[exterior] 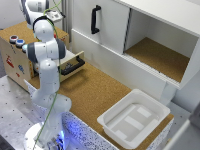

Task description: Put the purple block in the drawer

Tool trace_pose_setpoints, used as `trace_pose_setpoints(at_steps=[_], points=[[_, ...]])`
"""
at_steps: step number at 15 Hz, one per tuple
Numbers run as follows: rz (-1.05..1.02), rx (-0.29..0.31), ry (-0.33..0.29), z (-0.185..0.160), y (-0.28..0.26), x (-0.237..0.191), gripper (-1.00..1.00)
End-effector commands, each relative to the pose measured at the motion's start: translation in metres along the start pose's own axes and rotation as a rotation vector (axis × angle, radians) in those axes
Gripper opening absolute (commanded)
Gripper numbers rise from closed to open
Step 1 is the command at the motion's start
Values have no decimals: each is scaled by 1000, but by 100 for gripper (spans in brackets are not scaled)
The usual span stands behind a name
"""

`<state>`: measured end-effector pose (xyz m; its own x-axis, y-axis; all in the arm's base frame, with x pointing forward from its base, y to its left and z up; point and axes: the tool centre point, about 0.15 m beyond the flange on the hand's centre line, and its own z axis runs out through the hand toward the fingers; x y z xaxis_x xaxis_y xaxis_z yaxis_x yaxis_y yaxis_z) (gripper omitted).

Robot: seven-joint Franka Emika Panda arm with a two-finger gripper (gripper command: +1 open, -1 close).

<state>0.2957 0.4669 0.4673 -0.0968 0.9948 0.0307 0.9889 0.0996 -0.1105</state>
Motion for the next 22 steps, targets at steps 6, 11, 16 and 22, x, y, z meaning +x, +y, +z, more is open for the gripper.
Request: trace_pose_setpoints(at_steps=[6, 11, 16, 22], points=[[18, 51, 56, -2, 0, 4, -100], [86, -4, 109, -36, -14, -20, -100], [263, 79, 154, -40, -24, -57, -100], [218, 67, 134, -24, -64, -99, -100]])
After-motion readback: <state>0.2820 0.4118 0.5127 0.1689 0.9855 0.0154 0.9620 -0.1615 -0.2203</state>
